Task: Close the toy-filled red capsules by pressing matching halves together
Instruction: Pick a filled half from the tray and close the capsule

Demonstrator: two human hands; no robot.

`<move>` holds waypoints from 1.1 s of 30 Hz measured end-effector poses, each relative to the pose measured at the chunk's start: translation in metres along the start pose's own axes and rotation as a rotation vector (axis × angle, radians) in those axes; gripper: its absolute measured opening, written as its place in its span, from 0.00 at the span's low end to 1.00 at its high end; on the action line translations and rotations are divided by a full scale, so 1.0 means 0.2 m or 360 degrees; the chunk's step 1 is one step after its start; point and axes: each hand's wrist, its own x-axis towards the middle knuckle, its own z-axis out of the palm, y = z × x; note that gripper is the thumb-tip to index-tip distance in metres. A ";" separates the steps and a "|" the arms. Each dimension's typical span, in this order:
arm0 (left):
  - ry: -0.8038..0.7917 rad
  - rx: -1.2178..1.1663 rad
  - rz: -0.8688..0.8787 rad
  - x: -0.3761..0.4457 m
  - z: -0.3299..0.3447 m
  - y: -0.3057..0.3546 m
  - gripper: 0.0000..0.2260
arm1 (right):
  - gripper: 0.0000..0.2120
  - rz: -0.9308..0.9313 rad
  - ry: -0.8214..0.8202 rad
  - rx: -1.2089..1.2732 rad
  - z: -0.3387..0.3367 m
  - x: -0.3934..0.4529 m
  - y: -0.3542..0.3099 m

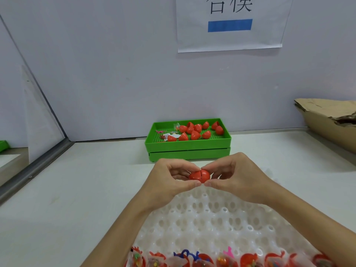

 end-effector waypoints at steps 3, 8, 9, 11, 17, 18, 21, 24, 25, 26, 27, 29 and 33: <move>-0.0004 -0.0013 -0.0003 0.00 0.00 0.00 0.12 | 0.12 -0.0006 -0.0014 -0.0035 0.00 -0.01 0.00; -0.0026 -0.0035 0.0008 0.00 0.00 0.00 0.12 | 0.13 -0.0010 -0.0025 -0.0059 0.00 -0.01 -0.01; -0.0027 -0.0034 0.0009 0.00 0.00 0.00 0.11 | 0.13 -0.0010 -0.0025 -0.0055 0.00 -0.01 0.00; -0.0026 -0.0024 0.0010 0.00 0.00 0.00 0.12 | 0.13 -0.0007 -0.0024 -0.0048 0.00 -0.01 0.00; -0.0022 -0.0021 0.0010 0.00 0.00 0.00 0.12 | 0.13 0.0000 -0.0028 -0.0041 0.00 -0.01 0.00; -0.0023 -0.0026 0.0013 0.00 0.00 -0.01 0.12 | 0.13 0.0000 -0.0030 -0.0038 0.00 -0.01 0.00; -0.0029 -0.0017 0.0033 0.00 0.00 0.00 0.12 | 0.13 0.0001 -0.0037 -0.0029 0.00 -0.01 0.00; -0.0033 -0.0016 0.0046 0.00 0.00 0.00 0.12 | 0.14 -0.0005 -0.0043 -0.0030 0.00 0.00 0.00; -0.0033 -0.0015 0.0049 0.00 0.00 0.00 0.12 | 0.13 -0.0008 -0.0044 -0.0036 0.01 0.00 0.00; -0.0033 -0.0009 0.0050 0.00 0.00 -0.01 0.12 | 0.13 -0.0009 -0.0042 -0.0041 0.01 0.00 0.00; -0.0034 0.0000 0.0051 0.00 0.00 -0.01 0.12 | 0.13 -0.0010 -0.0041 -0.0046 0.01 0.00 0.00; -0.0037 0.0021 0.0048 0.00 0.00 -0.01 0.12 | 0.13 -0.0020 -0.0042 -0.0054 0.01 0.00 0.00; -0.0045 0.0058 0.0040 0.00 0.00 0.00 0.12 | 0.12 -0.0043 -0.0046 -0.0040 0.01 0.00 0.00</move>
